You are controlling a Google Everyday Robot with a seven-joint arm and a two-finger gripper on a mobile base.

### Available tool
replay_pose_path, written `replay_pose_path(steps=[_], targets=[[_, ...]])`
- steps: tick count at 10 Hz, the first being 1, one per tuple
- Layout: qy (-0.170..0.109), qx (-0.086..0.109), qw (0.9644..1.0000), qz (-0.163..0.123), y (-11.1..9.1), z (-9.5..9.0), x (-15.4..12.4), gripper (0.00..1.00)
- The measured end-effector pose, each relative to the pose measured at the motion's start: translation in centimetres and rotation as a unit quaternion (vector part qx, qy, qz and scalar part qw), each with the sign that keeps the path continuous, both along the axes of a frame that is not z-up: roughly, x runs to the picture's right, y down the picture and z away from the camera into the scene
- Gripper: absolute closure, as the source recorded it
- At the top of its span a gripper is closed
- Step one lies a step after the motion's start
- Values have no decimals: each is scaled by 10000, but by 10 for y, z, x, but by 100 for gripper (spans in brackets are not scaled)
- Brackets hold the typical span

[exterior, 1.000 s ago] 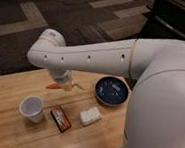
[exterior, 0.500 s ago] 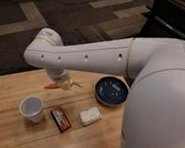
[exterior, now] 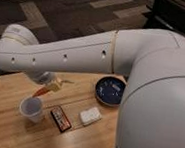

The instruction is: Place the pepper in the ceramic cup

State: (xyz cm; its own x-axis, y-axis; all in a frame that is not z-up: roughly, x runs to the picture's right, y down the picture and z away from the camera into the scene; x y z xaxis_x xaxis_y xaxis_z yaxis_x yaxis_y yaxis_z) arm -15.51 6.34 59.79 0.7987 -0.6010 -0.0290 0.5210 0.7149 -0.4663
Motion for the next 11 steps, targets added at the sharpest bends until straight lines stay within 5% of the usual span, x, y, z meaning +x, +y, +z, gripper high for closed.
replay_pose_path(steps=[11], targets=[[215, 218, 9945, -1000, 21, 31, -31, 100]])
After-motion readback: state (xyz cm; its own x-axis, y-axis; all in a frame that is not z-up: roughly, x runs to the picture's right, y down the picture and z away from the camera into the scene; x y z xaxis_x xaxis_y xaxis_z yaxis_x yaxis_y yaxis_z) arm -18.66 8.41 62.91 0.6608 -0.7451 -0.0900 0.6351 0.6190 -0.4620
